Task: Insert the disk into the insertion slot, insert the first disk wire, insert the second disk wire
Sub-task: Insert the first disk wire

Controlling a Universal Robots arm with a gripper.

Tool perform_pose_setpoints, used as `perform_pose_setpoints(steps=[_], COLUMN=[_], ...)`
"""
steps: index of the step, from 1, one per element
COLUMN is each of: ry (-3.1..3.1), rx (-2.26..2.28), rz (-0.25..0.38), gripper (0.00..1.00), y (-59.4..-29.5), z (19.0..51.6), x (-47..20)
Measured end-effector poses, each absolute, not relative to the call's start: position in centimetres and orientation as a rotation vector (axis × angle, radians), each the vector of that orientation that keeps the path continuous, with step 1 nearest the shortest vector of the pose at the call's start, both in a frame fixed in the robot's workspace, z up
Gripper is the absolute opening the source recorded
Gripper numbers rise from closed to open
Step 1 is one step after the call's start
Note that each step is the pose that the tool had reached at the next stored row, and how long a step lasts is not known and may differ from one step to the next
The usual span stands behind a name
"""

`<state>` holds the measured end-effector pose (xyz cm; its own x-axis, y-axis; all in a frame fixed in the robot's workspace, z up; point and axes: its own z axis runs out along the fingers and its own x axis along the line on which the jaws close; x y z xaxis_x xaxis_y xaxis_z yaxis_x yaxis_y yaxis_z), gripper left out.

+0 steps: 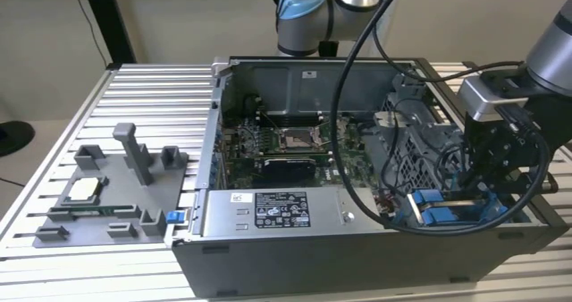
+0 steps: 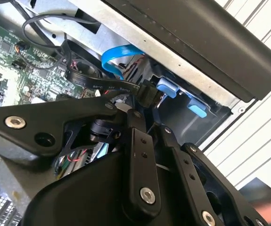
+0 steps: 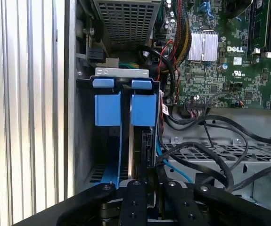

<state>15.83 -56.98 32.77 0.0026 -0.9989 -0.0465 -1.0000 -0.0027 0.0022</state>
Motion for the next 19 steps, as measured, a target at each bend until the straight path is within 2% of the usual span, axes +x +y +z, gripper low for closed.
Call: perform_pose_setpoints(steps=[19], ry=[2.199], rx=[-2.204], rz=[0.06], gripper=[0.0], y=[-57.0], z=[33.9], x=[15.8])
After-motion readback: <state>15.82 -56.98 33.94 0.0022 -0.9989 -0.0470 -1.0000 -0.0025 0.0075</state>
